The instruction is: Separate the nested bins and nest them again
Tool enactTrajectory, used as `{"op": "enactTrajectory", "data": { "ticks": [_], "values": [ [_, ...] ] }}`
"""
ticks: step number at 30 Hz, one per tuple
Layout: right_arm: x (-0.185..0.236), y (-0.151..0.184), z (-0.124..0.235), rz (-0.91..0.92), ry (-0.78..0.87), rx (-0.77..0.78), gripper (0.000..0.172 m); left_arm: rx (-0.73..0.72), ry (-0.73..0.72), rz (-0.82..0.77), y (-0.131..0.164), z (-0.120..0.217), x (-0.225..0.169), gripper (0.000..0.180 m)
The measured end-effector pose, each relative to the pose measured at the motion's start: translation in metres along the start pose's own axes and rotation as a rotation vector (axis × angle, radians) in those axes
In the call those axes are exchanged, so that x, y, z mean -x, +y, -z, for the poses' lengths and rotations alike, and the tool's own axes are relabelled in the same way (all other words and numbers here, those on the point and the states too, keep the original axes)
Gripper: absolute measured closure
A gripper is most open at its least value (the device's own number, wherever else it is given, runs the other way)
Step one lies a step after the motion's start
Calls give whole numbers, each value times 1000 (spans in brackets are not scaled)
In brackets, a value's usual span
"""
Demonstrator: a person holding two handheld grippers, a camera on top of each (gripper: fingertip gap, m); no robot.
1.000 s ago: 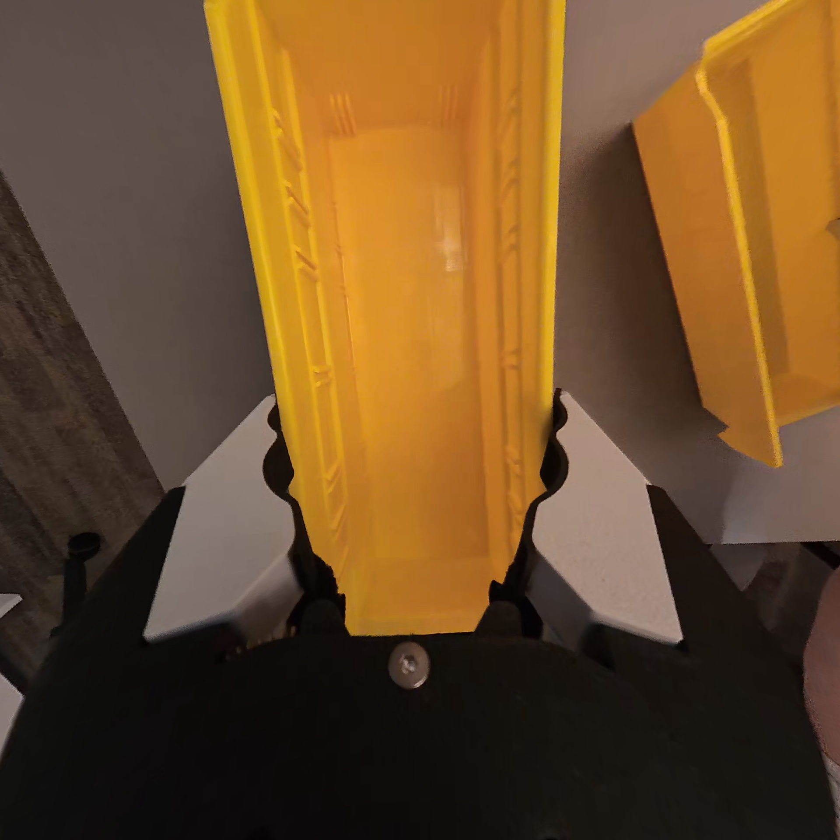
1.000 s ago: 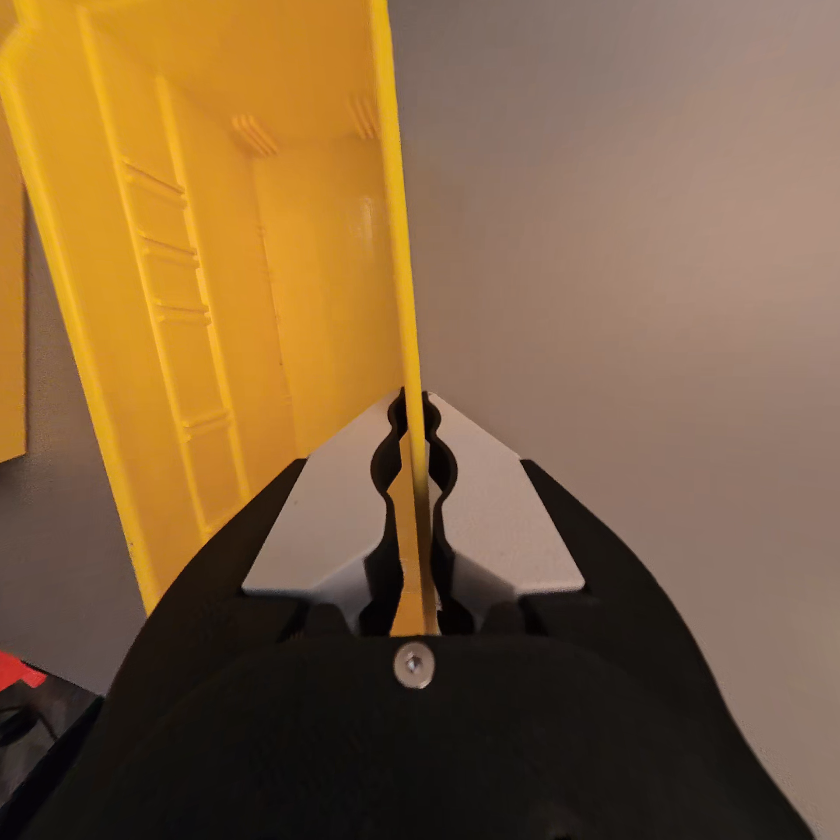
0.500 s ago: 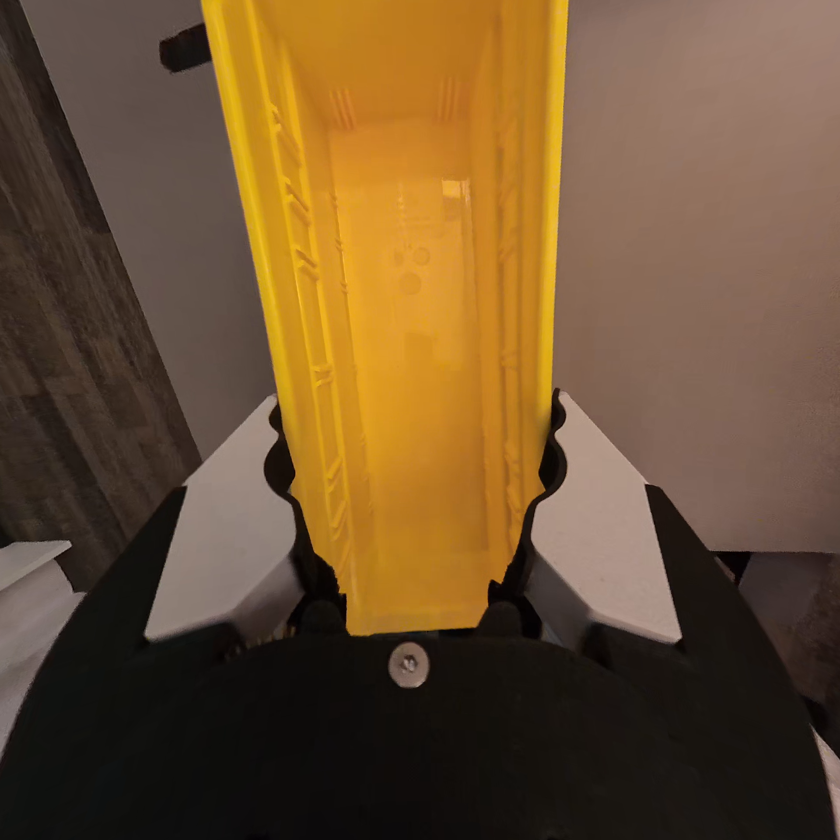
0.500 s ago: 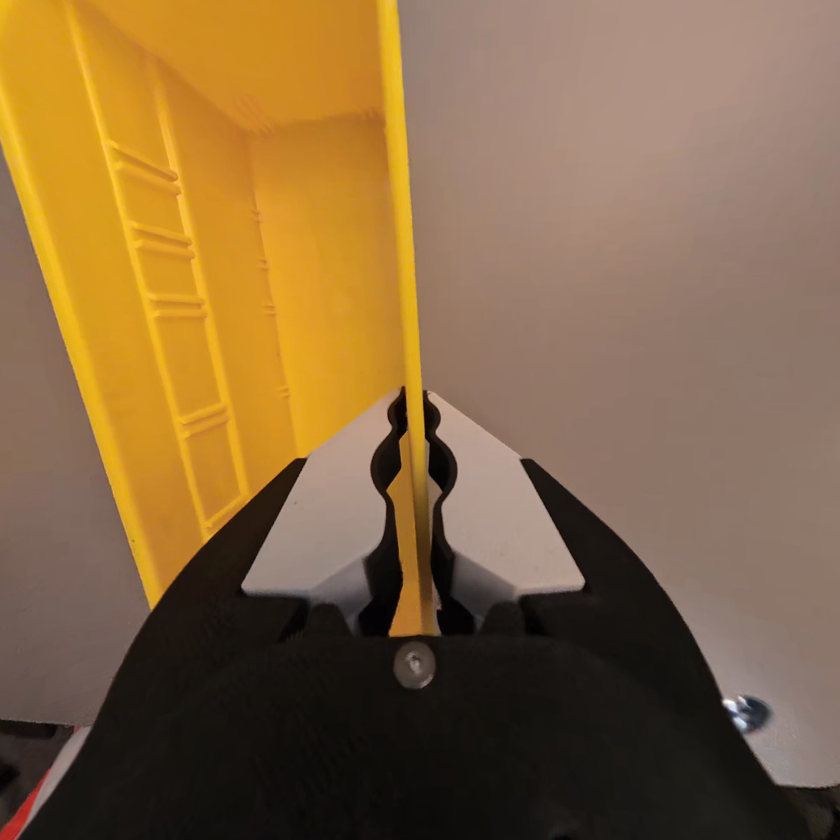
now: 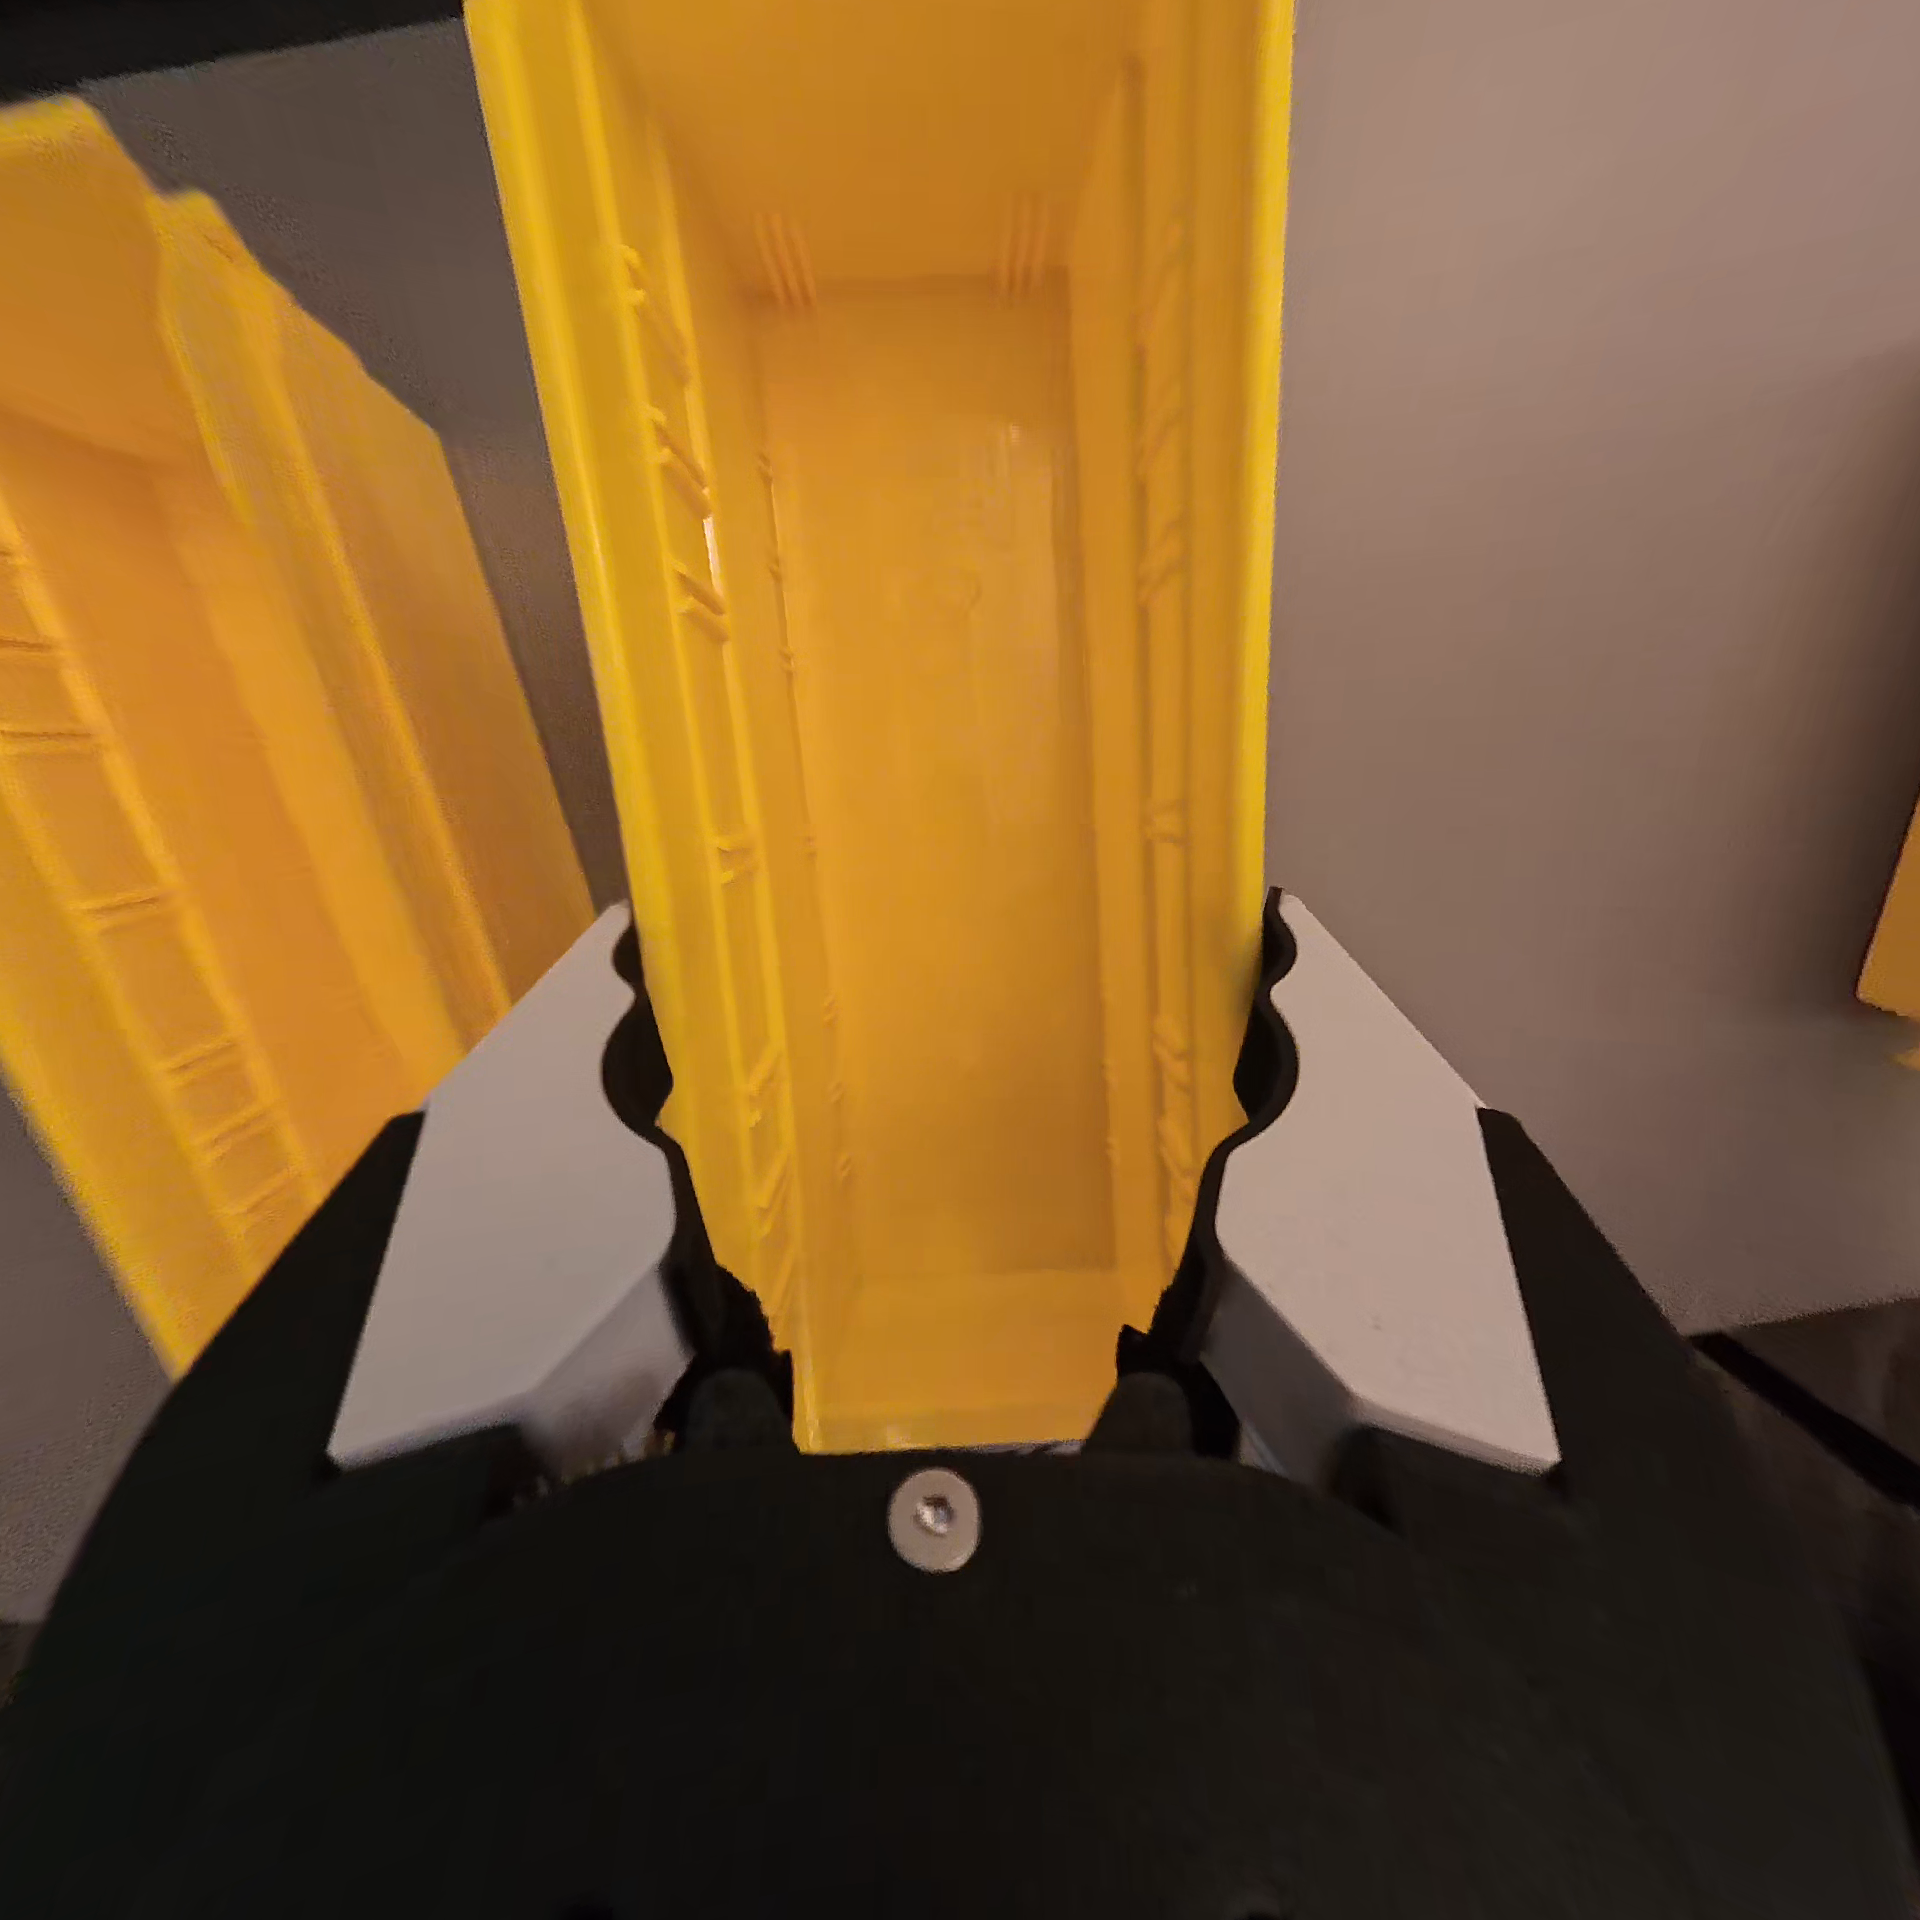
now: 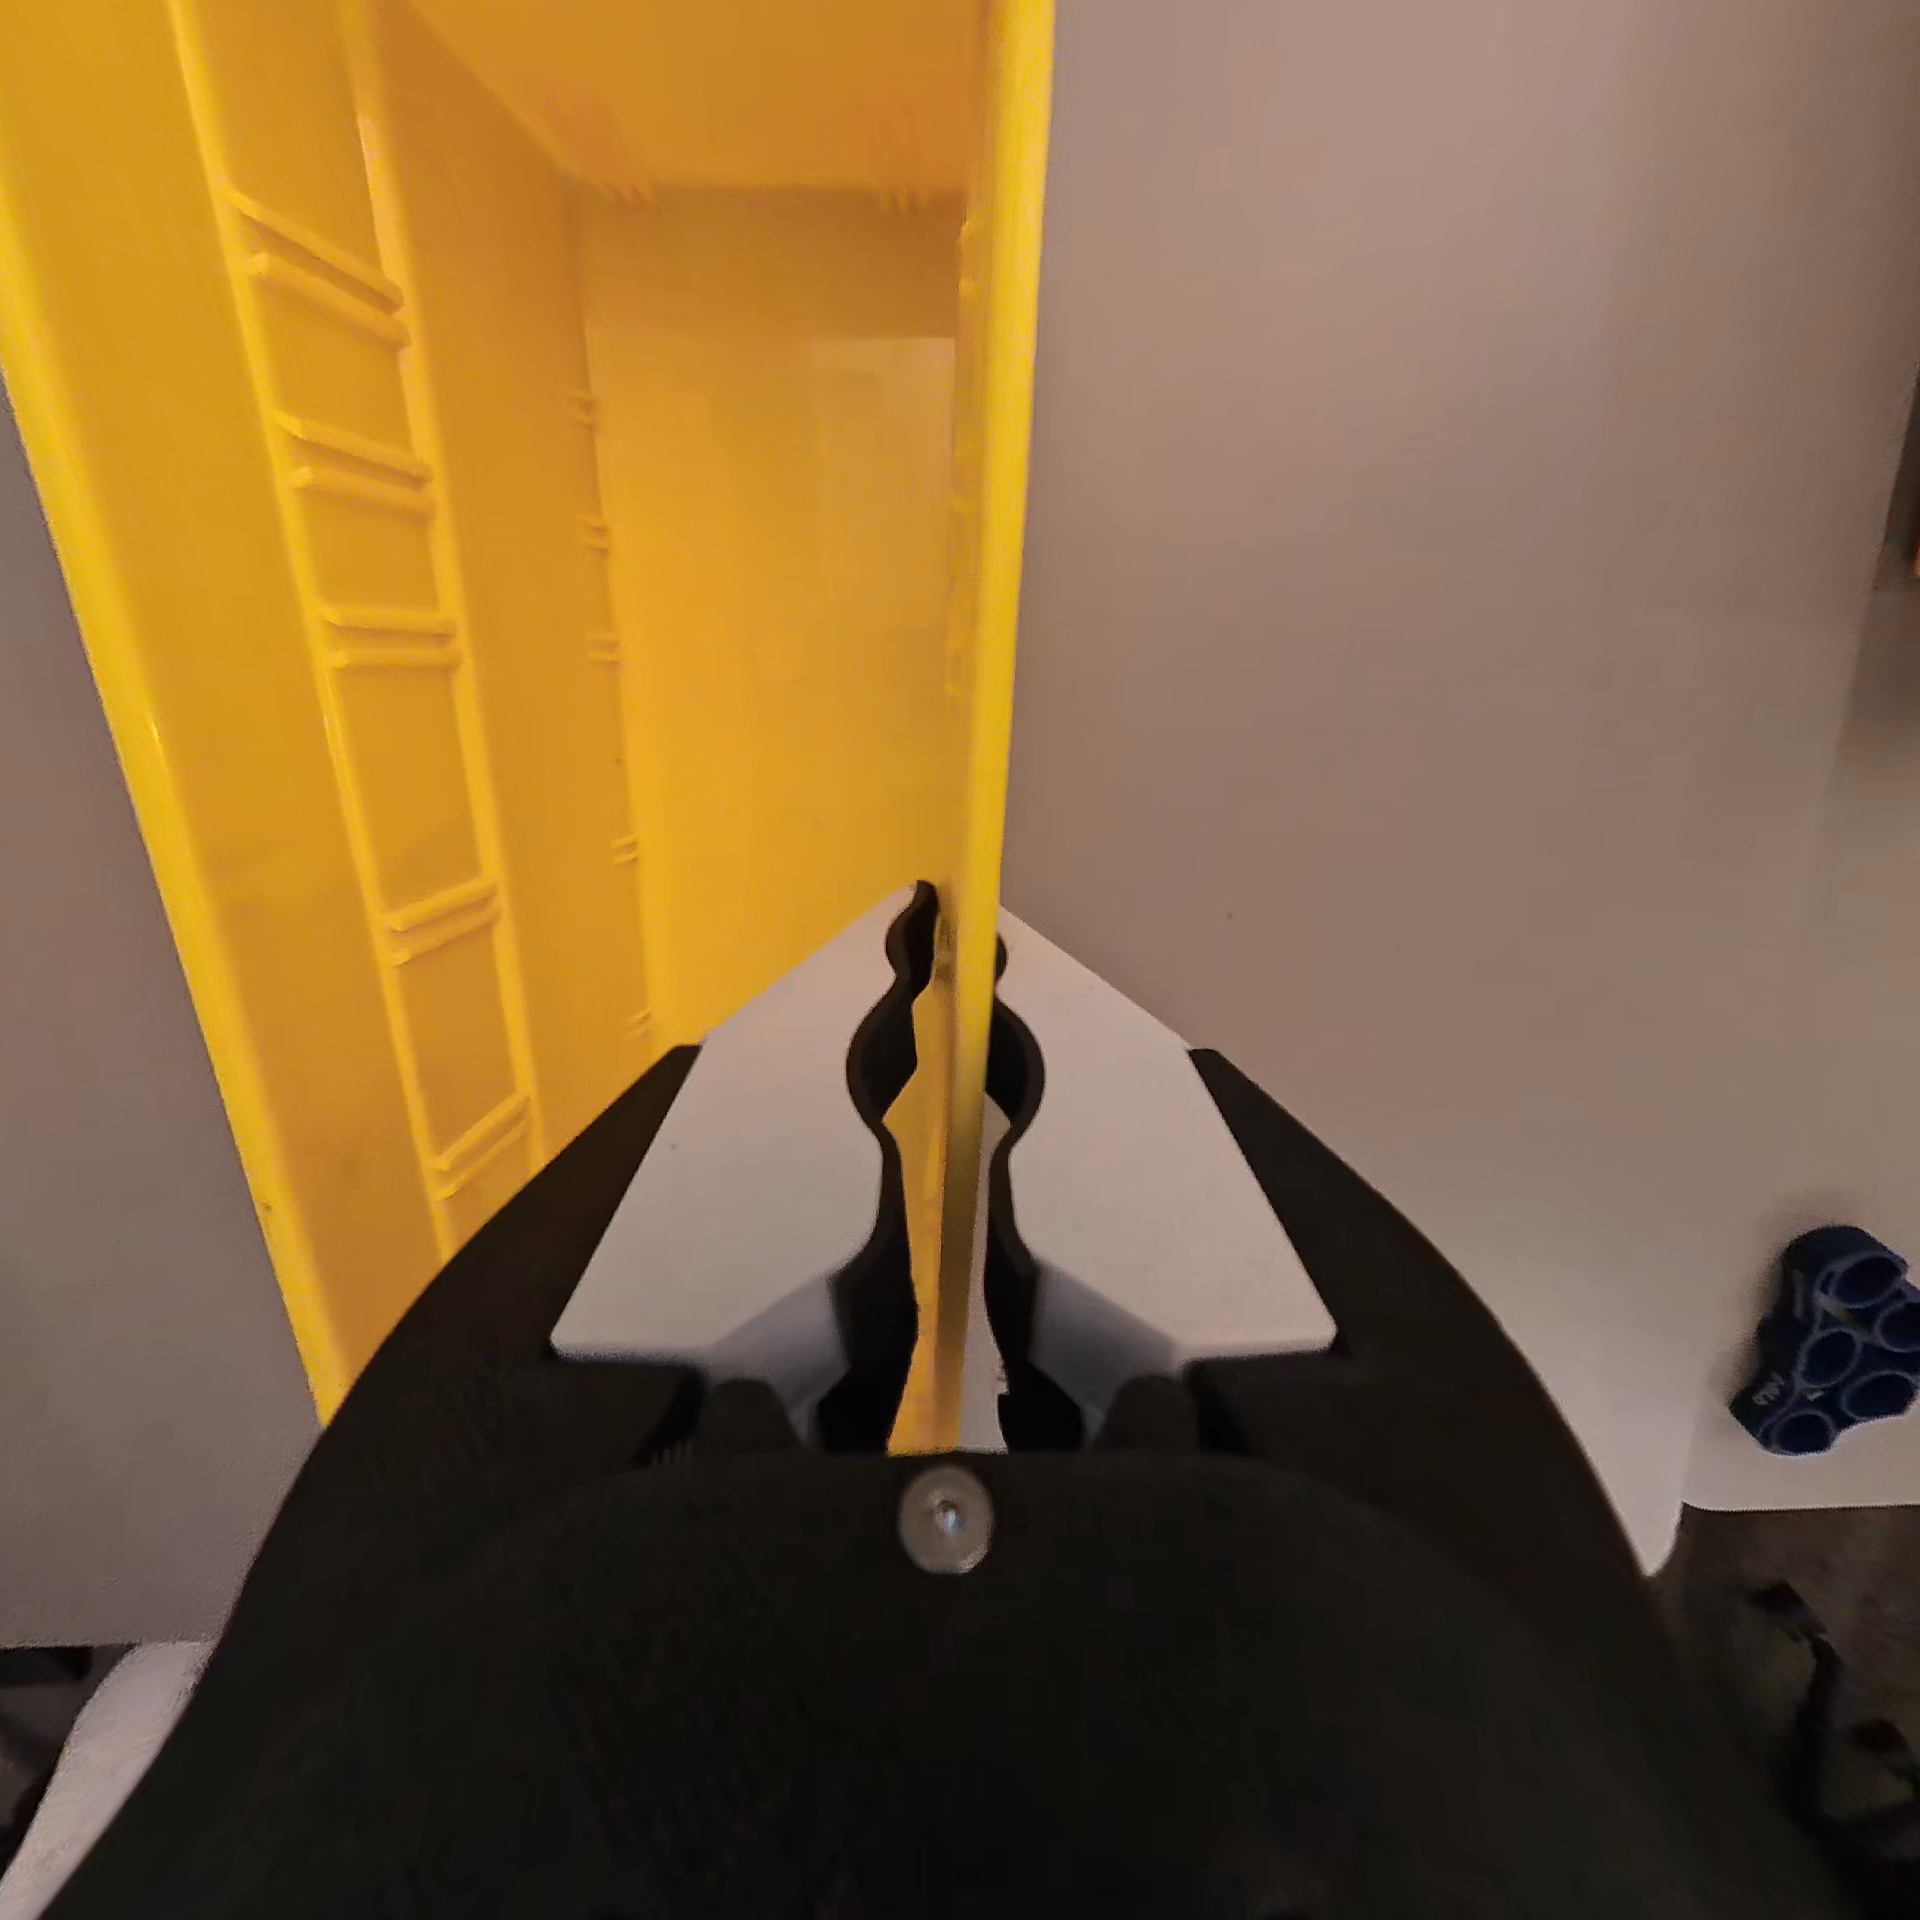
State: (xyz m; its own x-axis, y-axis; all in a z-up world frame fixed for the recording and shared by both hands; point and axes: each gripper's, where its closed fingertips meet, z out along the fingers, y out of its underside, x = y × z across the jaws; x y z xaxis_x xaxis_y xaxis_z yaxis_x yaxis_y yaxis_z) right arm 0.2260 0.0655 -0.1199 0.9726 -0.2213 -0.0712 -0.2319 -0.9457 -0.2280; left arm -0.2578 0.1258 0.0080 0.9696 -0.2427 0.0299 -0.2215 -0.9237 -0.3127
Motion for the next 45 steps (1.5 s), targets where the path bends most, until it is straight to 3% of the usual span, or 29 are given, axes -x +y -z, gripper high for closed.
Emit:
{"op": "enactTrajectory", "data": {
  "ticks": [9,17,18,21,25,26,28,29,32,35,38,41,43,45],
  "values": [
    [-2,-9,-7,98,12,7,168,60,16,44,25,-76,-19,64],
    [2,-15,-15,154,7,2,166,36,9,134,29,-97,-15,58],
    [4,-13,-17,159,3,7,163,31,7,134,29,-96,-14,56],
    [2,-9,-17,139,30,20,129,5,39,138,24,-91,-15,56],
    [10,-36,45,141,201,-252,111,-158,50,112,-5,-52,-10,58],
    [32,-44,69,152,181,-368,108,-201,79,104,-12,-38,-11,58],
    [121,-48,112,216,-65,-574,103,-275,72,83,-22,-10,2,60],
    [170,-40,125,265,-206,-606,101,-309,41,74,-25,4,16,62],
    [285,-6,120,386,-416,-501,93,-354,-50,45,-21,34,65,69],
    [365,19,82,456,-455,-349,92,-268,-102,53,0,40,118,67],
    [410,35,43,477,-421,-223,91,-164,-123,126,27,30,170,67],
    [416,33,12,495,-257,-166,94,-61,-101,188,53,9,202,67],
    [420,38,0,494,-225,-95,100,-15,-53,216,64,-7,207,65],
    [426,43,-5,493,-237,-46,119,-15,99,263,62,-16,188,60]
  ]
}}
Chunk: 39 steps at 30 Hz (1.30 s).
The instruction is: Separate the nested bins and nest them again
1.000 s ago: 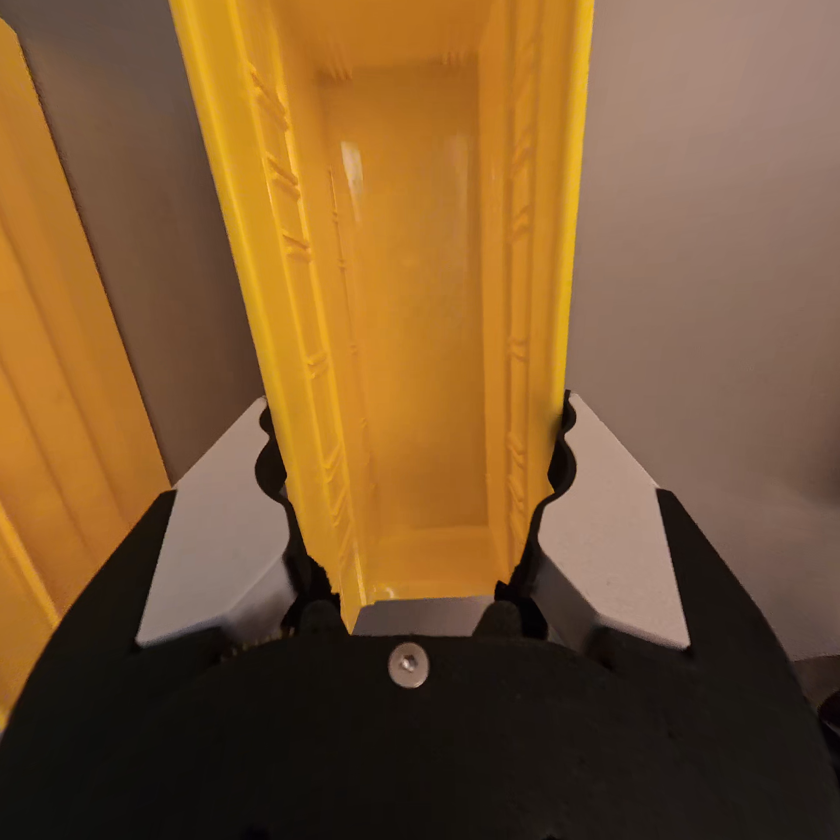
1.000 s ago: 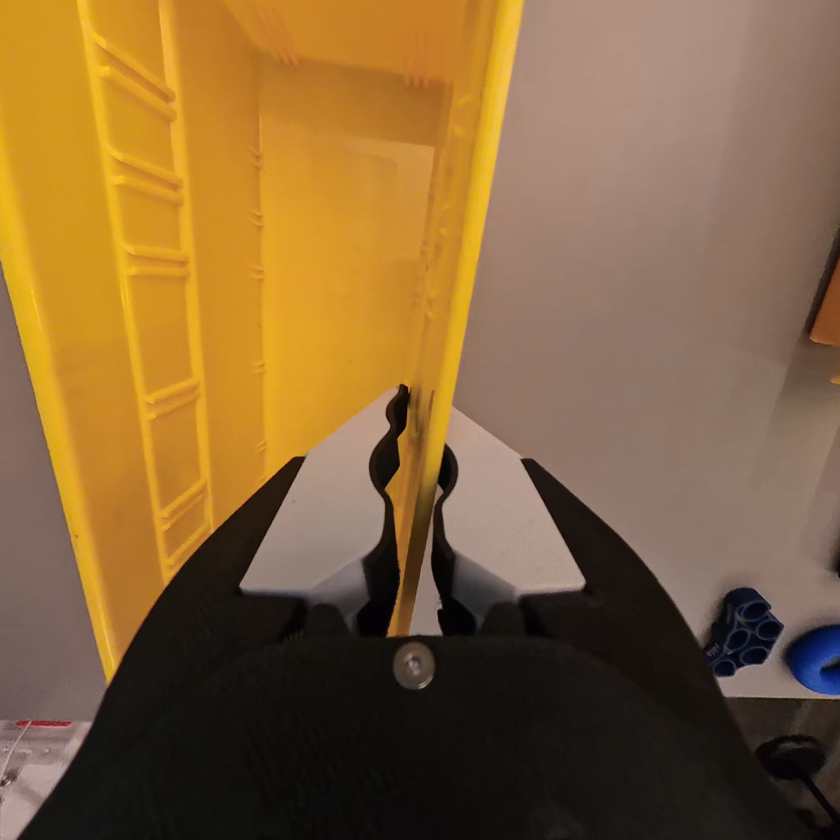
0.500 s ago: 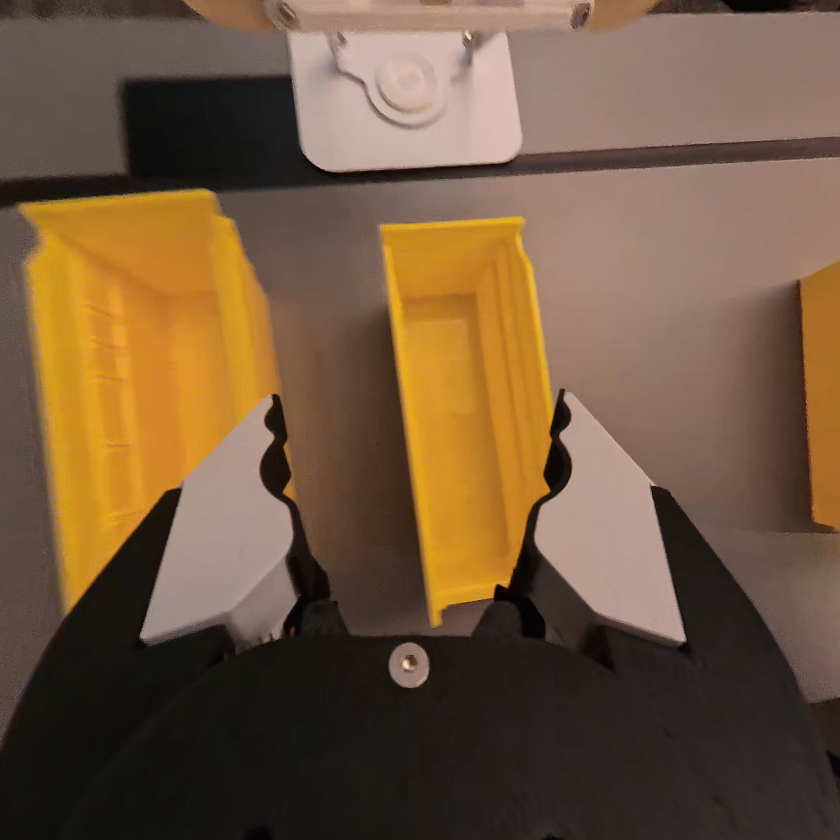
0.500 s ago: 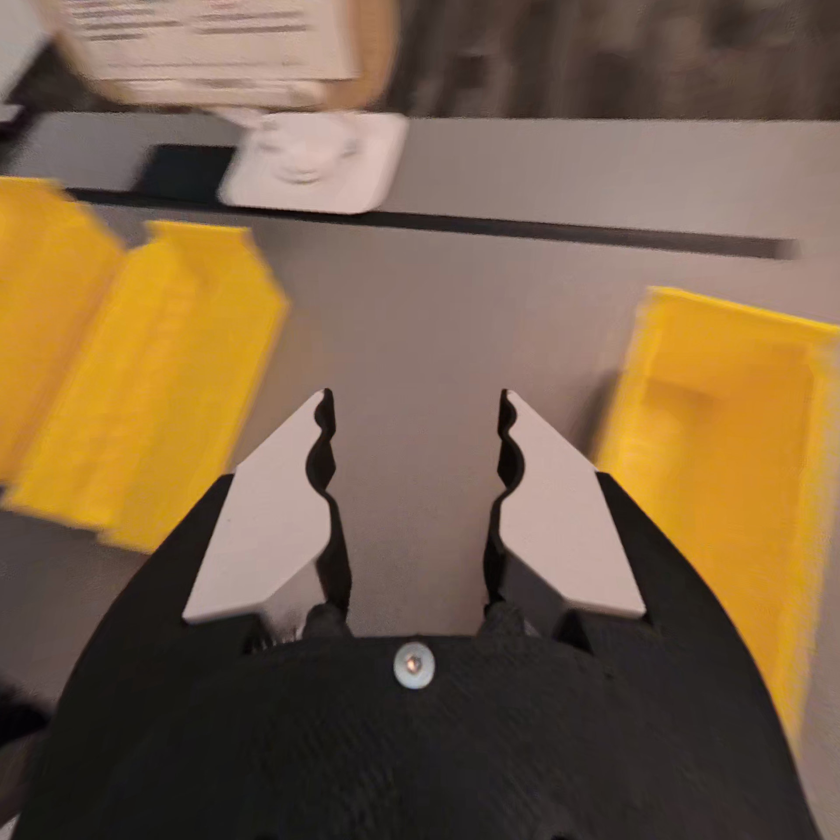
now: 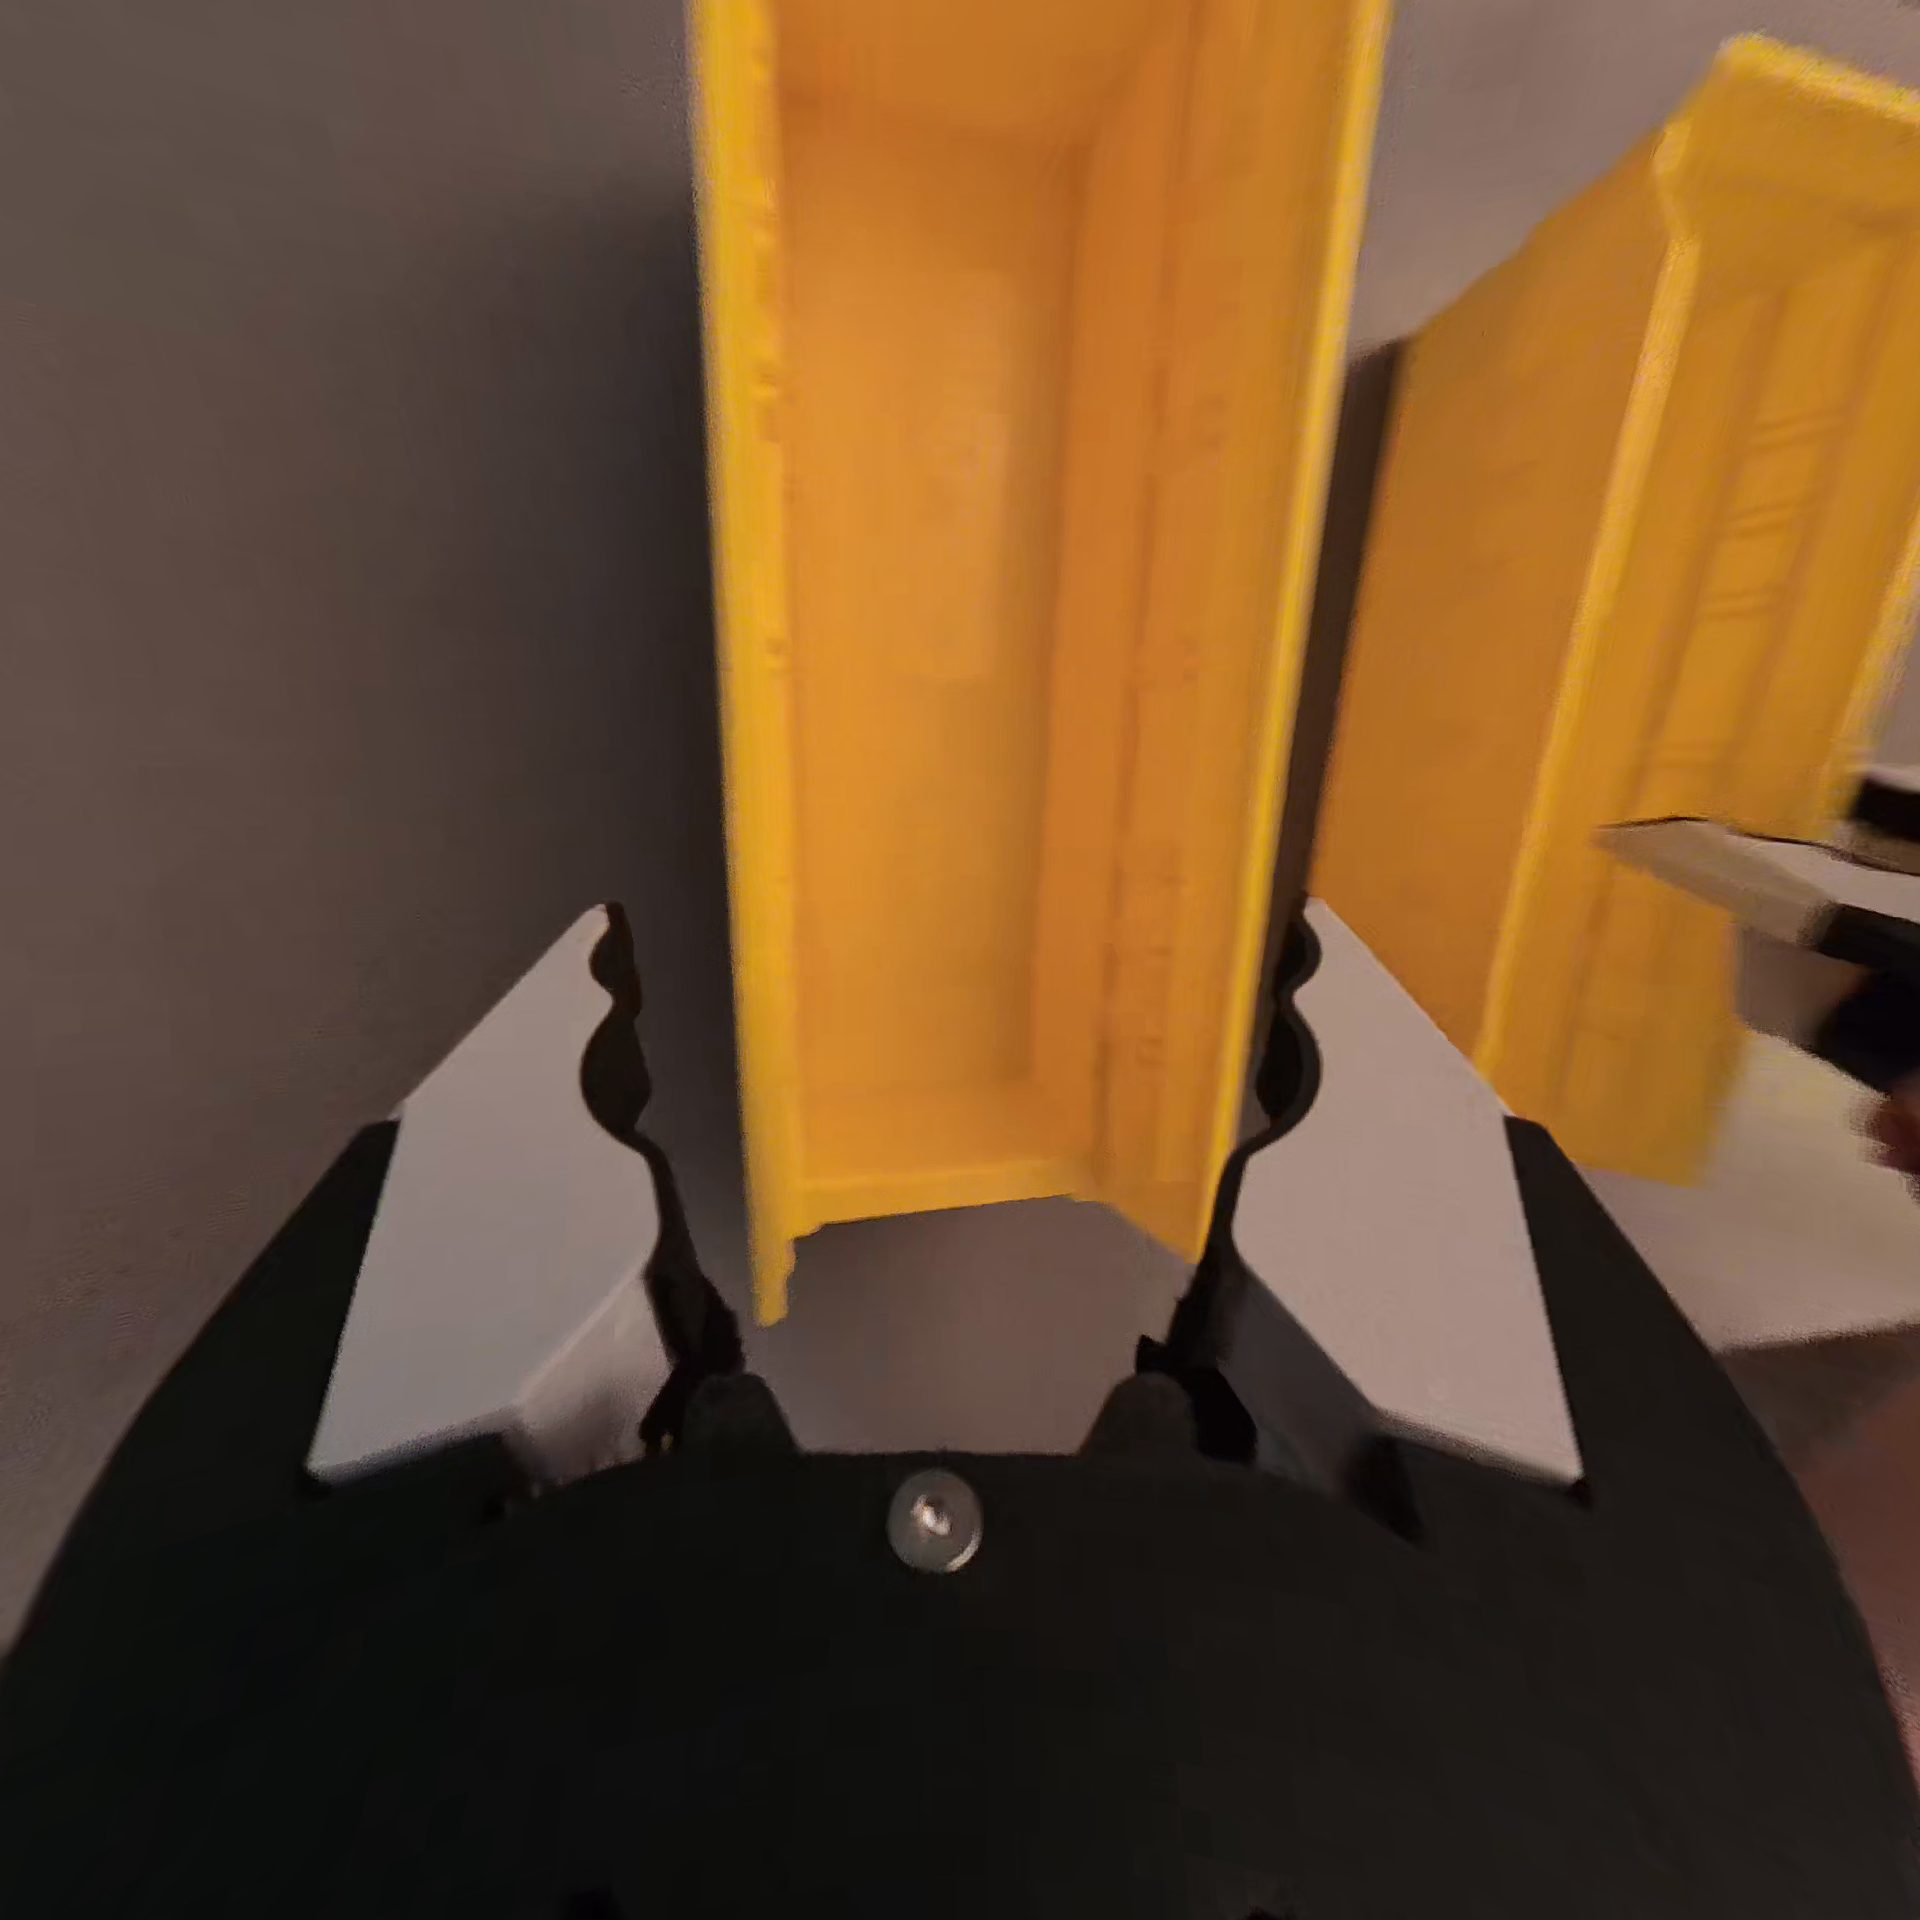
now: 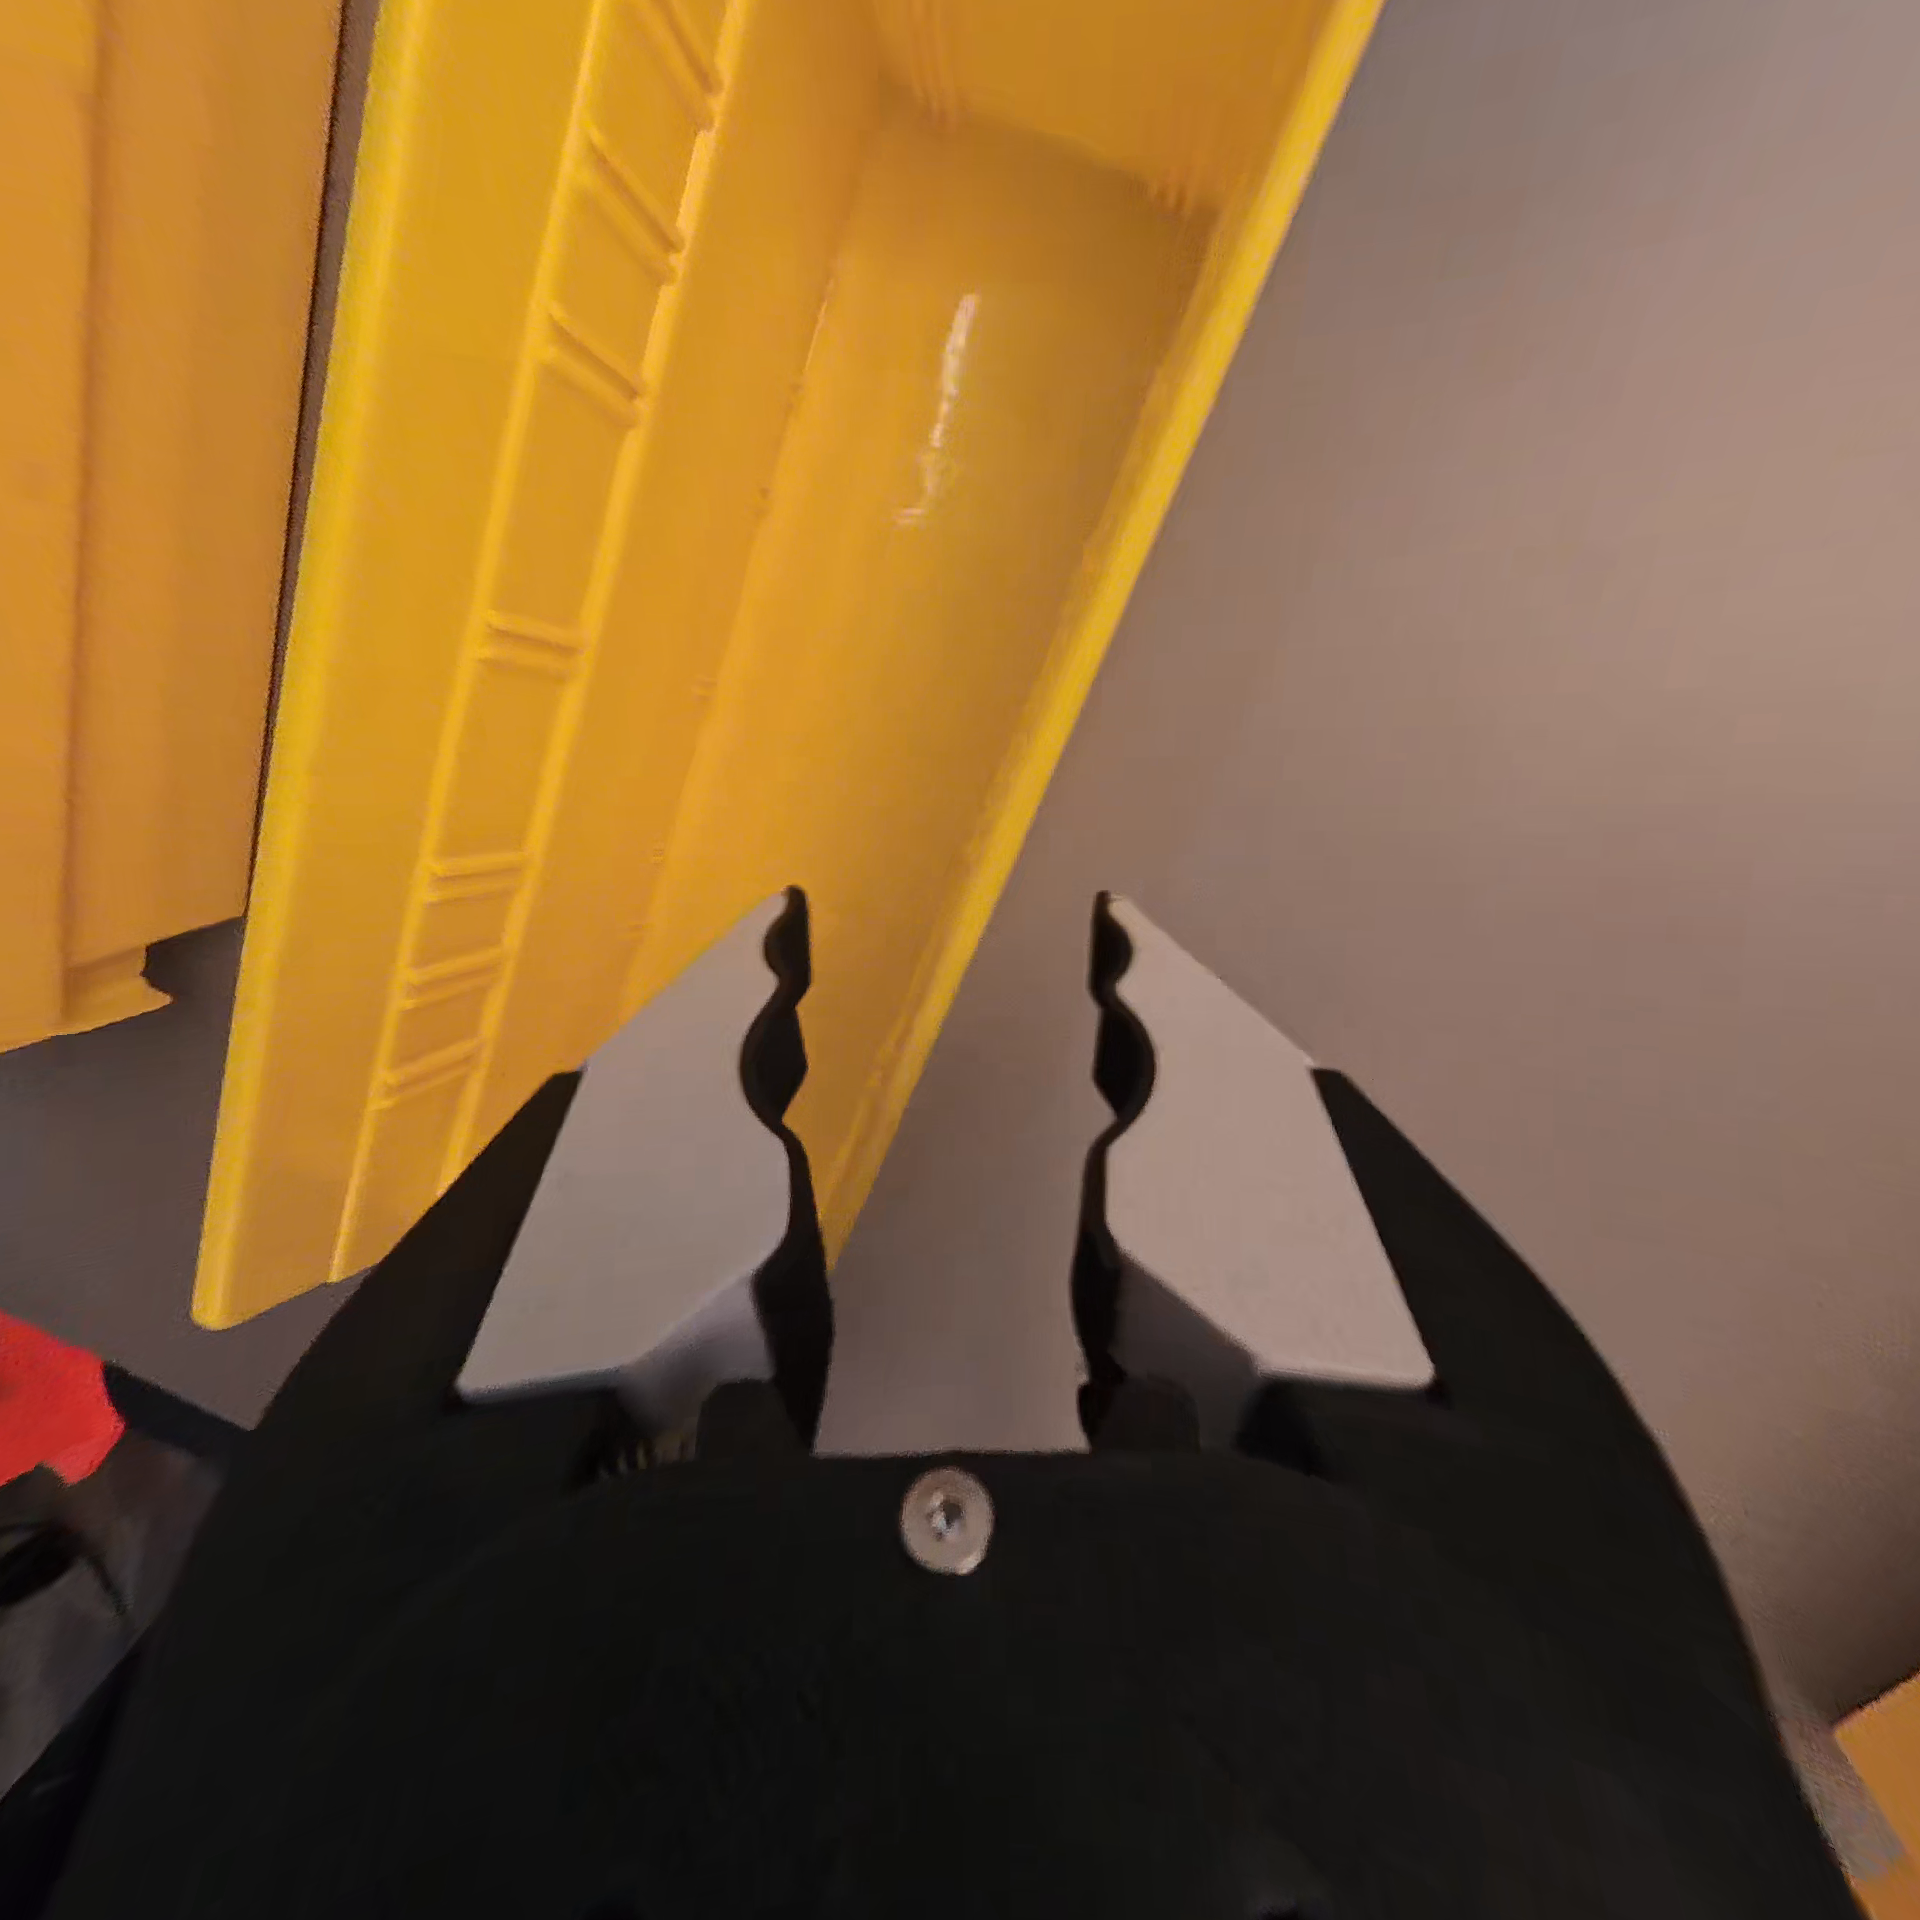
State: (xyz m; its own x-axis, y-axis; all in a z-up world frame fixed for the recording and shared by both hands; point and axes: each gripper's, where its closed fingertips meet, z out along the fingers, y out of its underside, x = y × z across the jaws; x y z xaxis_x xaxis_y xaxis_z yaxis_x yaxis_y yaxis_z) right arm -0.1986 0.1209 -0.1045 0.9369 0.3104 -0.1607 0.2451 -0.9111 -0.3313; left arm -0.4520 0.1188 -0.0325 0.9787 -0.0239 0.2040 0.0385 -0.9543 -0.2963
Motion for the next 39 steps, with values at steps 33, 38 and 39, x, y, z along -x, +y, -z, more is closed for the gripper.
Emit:
{"op": "enactTrajectory", "data": {
  "ticks": [33,38,39],
  "values": [
    [-160,54,30,-202,141,56,169,154,-206,-138,2,-30,-1,65],
    [-225,84,51,-314,266,89,169,147,-215,-140,1,-29,-1,65],
    [-234,87,55,-340,280,84,169,149,-218,-142,1,-30,-2,65]
  ]
}}
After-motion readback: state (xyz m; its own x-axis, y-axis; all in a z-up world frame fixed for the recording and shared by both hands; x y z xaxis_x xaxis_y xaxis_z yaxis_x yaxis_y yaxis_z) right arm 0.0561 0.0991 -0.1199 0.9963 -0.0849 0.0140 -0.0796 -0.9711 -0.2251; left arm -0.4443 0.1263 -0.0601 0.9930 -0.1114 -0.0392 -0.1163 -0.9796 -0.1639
